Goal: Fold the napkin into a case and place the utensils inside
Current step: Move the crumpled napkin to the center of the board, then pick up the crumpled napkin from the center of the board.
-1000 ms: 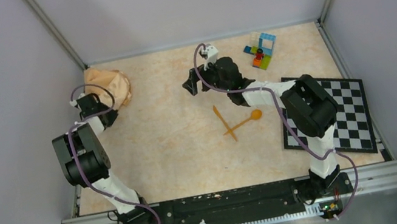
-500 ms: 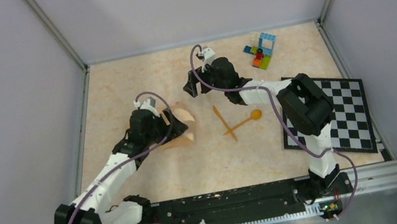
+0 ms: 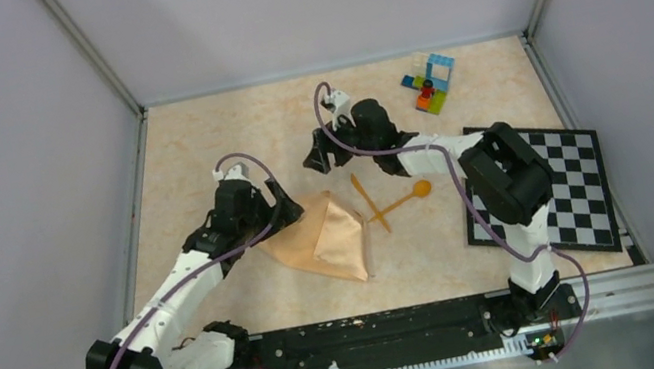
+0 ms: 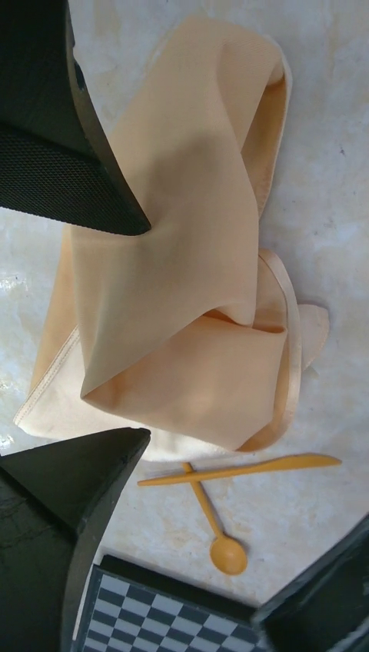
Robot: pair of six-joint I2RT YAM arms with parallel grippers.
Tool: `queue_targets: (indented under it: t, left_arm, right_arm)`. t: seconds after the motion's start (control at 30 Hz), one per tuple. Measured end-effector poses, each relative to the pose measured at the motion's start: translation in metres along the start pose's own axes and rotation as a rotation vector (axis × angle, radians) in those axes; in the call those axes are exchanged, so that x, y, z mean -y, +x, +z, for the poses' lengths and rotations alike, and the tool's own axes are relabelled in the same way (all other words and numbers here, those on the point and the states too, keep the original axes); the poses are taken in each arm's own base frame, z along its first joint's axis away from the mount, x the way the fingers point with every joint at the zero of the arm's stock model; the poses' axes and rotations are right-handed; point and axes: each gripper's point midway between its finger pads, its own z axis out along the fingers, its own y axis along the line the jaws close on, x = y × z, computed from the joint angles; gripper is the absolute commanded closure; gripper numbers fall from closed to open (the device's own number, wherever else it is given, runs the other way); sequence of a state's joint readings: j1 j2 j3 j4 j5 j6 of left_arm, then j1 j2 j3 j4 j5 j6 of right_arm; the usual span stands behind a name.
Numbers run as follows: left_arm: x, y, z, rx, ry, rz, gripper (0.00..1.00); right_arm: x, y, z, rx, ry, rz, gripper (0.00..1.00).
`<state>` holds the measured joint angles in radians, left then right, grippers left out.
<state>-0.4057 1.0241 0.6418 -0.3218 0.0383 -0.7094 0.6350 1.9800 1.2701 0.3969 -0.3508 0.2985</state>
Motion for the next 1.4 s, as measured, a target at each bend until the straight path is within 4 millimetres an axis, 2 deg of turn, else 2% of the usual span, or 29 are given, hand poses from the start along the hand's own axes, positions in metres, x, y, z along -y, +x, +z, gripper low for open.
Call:
queue_targets:
  t: [0.13,0.27,0.33,0.4,0.5,0.57,0.7,0.73,0.87,0.93,1.03,1.17,1.23,1.3,1.4]
  left_arm:
    - [-0.008,0.007,0.008,-0.045,-0.048,-0.005,0.04]
    - [-0.015,0.003,0.005,-0.033,-0.106,-0.028,0.08]
    - [-0.020,-0.001,0.004,-0.017,-0.132,-0.035,0.06]
    - [-0.027,-0.006,0.004,0.004,-0.161,-0.041,0.03]
    - [-0.032,-0.009,0.006,-0.002,-0.165,-0.070,0.06]
    - [-0.040,-0.008,0.012,-0.032,-0.172,-0.101,0.10]
    - [-0.057,0.003,0.023,-0.080,-0.203,-0.137,0.23]
    - [-0.062,0.012,0.025,-0.093,-0.203,-0.143,0.27]
    - [-0.074,0.033,0.027,-0.149,-0.213,-0.178,0.38]
    - [-0.077,0.041,0.028,-0.172,-0.210,-0.191,0.40]
    - [-0.078,0.050,0.029,-0.184,-0.193,-0.204,0.44]
    - [-0.077,0.053,0.028,-0.170,-0.168,-0.216,0.52]
    - [-0.077,0.054,0.027,-0.166,-0.164,-0.221,0.57]
    - [-0.078,0.056,0.027,-0.163,-0.163,-0.225,0.64]
    - [-0.080,0.058,0.025,-0.157,-0.169,-0.231,0.74]
  right_arm:
    - [-0.004,0.029,-0.022,-0.112,0.020,0.062,0.22]
    - [-0.010,0.036,-0.058,-0.152,0.136,0.194,0.25]
    - [-0.025,0.042,-0.081,-0.158,0.192,0.220,0.27]
    - [-0.059,0.051,-0.093,-0.175,0.219,0.183,0.31]
    - [-0.111,0.071,-0.095,-0.218,0.175,0.130,0.37]
    - [-0.126,0.092,-0.099,-0.273,0.181,0.116,0.41]
    - [-0.123,0.122,-0.100,-0.332,0.270,0.110,0.44]
    - [-0.121,0.127,-0.098,-0.336,0.291,0.110,0.44]
    - [-0.121,0.143,-0.077,-0.361,0.350,0.107,0.49]
    - [-0.122,0.151,-0.065,-0.367,0.374,0.104,0.52]
    - [-0.121,0.164,-0.057,-0.379,0.416,0.104,0.52]
    - [-0.123,0.187,-0.055,-0.405,0.466,0.079,0.47]
    - [-0.128,0.190,-0.053,-0.396,0.485,0.061,0.48]
    - [-0.130,0.192,-0.051,-0.383,0.515,0.041,0.57]
    - [-0.125,0.192,-0.052,-0.361,0.554,0.023,0.83]
